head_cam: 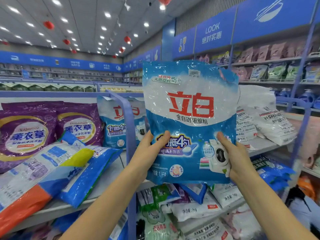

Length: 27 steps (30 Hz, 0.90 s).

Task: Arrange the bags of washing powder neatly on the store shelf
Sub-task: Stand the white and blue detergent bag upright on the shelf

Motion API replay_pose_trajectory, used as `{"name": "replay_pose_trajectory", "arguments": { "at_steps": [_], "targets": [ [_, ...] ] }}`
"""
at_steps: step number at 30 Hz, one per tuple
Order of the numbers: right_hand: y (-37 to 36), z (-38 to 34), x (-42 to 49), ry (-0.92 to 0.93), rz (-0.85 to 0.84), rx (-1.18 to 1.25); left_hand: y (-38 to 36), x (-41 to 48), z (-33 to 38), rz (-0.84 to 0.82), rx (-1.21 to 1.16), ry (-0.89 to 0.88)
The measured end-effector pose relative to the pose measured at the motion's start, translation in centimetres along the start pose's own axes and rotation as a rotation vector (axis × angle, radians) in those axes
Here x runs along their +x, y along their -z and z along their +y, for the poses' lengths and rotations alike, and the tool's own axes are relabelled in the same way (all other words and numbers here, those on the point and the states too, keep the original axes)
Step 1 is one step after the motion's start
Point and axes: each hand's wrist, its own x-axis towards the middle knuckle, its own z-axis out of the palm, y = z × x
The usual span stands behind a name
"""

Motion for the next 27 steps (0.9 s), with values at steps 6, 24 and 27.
{"name": "replay_pose_trajectory", "arguments": {
  "at_steps": [6, 24, 27],
  "targets": [
    [-0.8, 1.3, 4.2, -0.027, 0.020, -0.008, -0.8, 2.9, -0.3, 0.113, 0.161, 0.011],
    [-8.3, 8.4, 12.6, -0.206, -0.260, -0.047, 10.2, -0.2, 1.4, 0.835, 0.481, -0.407],
    [-8.9, 9.8, 13.5, -0.258, -0.274, -0.020, 10.2, 3.2, -0.5, 0.699, 0.520, -0.245]
  ]
}}
